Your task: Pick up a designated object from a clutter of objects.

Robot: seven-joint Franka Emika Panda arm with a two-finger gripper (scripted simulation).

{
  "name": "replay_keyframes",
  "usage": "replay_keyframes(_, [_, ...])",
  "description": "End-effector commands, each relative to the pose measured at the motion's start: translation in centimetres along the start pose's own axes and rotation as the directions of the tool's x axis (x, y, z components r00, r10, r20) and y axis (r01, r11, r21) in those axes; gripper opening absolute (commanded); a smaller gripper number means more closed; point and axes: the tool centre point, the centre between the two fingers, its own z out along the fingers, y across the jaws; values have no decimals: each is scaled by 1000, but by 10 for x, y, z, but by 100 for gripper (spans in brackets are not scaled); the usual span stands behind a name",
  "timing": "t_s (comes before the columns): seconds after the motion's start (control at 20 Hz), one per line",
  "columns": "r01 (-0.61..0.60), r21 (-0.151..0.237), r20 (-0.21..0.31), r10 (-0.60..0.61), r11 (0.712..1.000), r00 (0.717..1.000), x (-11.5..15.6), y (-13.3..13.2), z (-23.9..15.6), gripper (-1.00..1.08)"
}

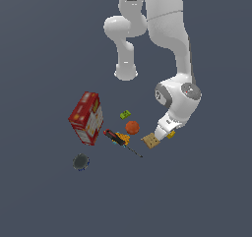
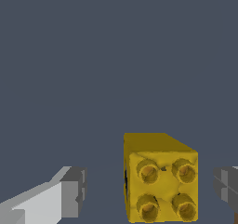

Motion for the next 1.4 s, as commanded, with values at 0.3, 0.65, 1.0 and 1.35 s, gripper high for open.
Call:
replay_keyframes(0.3, [0, -1, -2, 0, 1000, 1000, 1, 0, 4, -100])
replay_keyframes(0.65, [0, -1, -1, 0, 1000, 1000, 0, 1, 4, -100])
replay_keyframes(1.0, [0, -1, -1, 0, 1000, 1000, -5, 8, -11, -100])
replay_keyframes(1.35, [0, -1, -1, 0, 1000, 1000, -18, 28, -47, -100])
